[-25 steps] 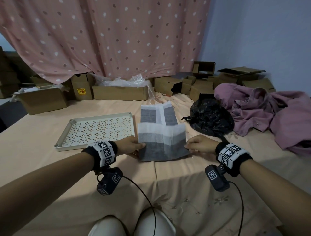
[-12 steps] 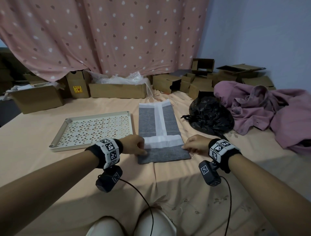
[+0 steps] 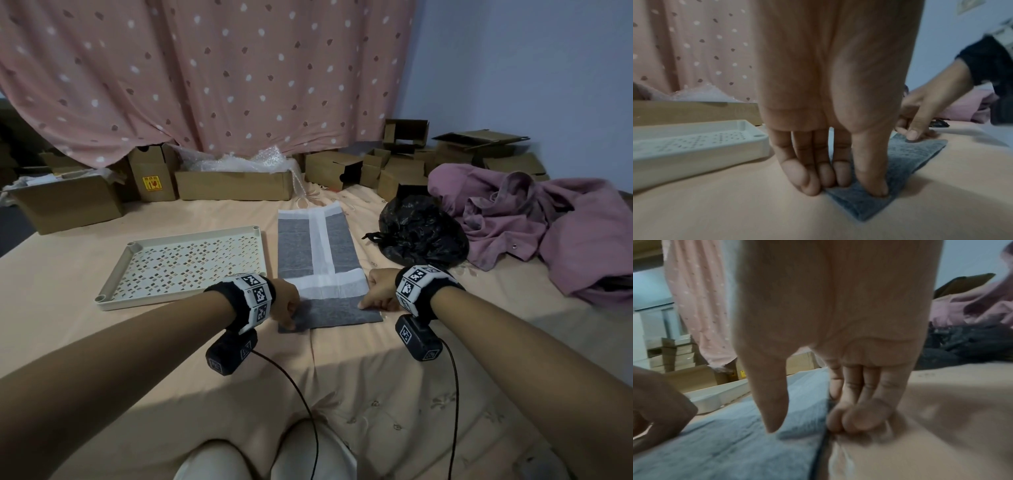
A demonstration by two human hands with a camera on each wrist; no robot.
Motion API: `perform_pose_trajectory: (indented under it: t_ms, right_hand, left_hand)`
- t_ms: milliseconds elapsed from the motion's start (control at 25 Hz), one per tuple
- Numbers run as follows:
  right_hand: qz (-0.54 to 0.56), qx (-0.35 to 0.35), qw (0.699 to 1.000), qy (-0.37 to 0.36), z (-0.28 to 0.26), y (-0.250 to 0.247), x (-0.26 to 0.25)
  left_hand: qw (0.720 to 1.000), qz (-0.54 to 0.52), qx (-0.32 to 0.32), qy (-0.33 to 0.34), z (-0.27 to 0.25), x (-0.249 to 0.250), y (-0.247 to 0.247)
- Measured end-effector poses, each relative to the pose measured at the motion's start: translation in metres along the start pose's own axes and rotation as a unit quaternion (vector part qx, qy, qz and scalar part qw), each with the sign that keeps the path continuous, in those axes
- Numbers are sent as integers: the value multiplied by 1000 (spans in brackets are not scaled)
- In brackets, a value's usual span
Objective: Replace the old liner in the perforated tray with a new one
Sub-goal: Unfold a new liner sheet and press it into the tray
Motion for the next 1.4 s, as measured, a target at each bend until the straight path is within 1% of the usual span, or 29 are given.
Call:
perform_pose_trajectory:
  t_ms: [40,80,120,160,200,280,320,440,480,640,800,920,1000,1080,1160,1240,1320,1360,1400]
  right_hand:
    - [1,-10,1000,0,-5,-3,-5]
    - [-31,-8,999,-13,-10,-7,-12]
    - [-102,7,994,-34,-14,-10,-21]
    - [-168,36,983,-61,-18,-12,-32]
    - [-207,68,972,-85,-18,-12,-41]
    - [-226,109,962,-112,-15,-10,-59]
    - [-229,107,960,-123,-13,-8,-68]
    - [-229,25,962,-144,-4,10,-80]
    - [-227,10,963,-147,-3,19,-80]
    - [-210,-1,967,-142,11,41,-65]
    - [-197,-28,969,-148,16,31,-48]
    - [-177,-37,972,-148,13,25,-27]
    - [-140,-40,981,-126,10,17,-8]
    - [-105,-47,989,-89,6,9,9]
    - [-76,-56,994,-62,3,5,18]
    - [-53,-60,995,-53,1,6,19]
    - [-4,-41,998,-46,-2,7,14]
    - [4,-6,999,-44,-5,7,10]
    - [-18,44,998,-46,-6,6,8]
  left_hand:
    - [1000,11,-10,-1,1,2,-2]
    - [1000,22,-20,-3,2,4,-5]
    - [999,30,-27,-3,2,6,-7]
    - [999,33,-31,-1,2,7,-9]
    - [999,34,-31,2,3,8,-10]
    - [999,40,-29,6,5,8,-12]
    - [999,45,-28,5,6,9,-12]
    - [999,43,-30,-4,5,9,-12]
    - [999,38,-32,-4,5,9,-12]
    - [999,40,-36,-2,3,10,-13]
    - [999,43,-33,0,2,10,-13]
    - [999,46,-28,3,0,10,-12]
    - [999,30,-30,5,0,7,-11]
    - [999,13,-34,8,0,4,-10]
    - [999,12,-35,6,-2,5,-11]
    - [999,20,-28,3,-3,6,-11]
    - [999,30,-23,3,-6,7,-10]
    - [999,35,-21,3,-6,7,-10]
    - [999,37,-20,2,-6,7,-10]
Point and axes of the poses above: each hand's wrist, its own z-axis towards the middle knuckle, its own y-axis out of the palm, x = y × z, the point moved 1 cm from there along z, towards the middle knuckle, and after that the axes turned 3 degrees about -y, right-handed, at the moved point
